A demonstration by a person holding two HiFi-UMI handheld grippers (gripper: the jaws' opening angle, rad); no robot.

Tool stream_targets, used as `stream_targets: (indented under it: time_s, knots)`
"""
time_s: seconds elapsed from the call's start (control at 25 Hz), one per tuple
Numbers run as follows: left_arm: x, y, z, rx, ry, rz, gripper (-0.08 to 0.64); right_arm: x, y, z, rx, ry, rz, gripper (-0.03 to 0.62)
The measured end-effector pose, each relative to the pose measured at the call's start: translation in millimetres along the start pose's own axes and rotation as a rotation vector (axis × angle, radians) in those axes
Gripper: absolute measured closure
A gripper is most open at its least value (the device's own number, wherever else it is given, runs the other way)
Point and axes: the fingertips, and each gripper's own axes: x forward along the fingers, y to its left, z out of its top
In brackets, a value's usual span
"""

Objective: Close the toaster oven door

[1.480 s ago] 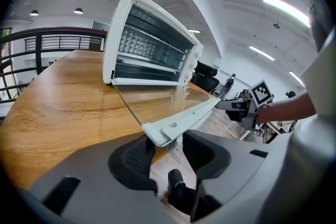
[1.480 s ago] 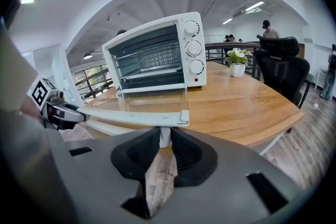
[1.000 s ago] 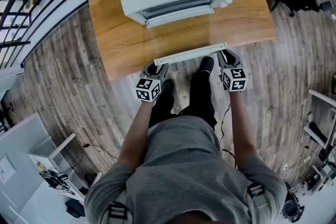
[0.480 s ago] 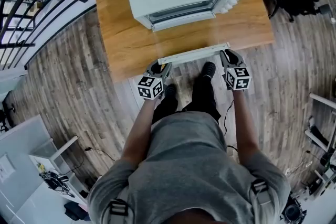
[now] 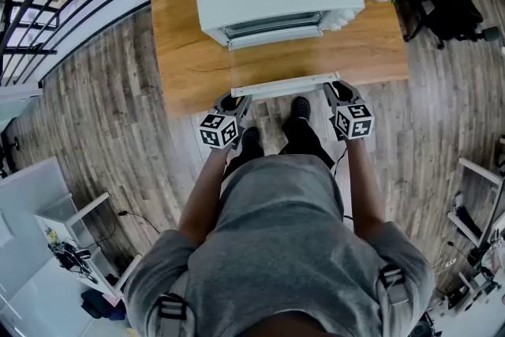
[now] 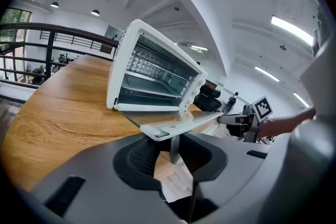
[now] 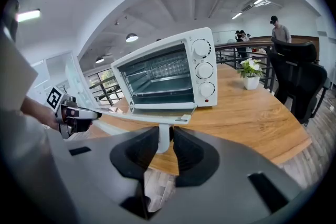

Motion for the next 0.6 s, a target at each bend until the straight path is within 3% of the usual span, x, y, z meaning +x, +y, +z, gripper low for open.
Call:
stream_targets:
  time_s: [0.6]
  knots:
    - [-3,3,24,-0.077,-0.088,0.159,0.442,10,4,26,-0.03,0.072,0.257,0.483]
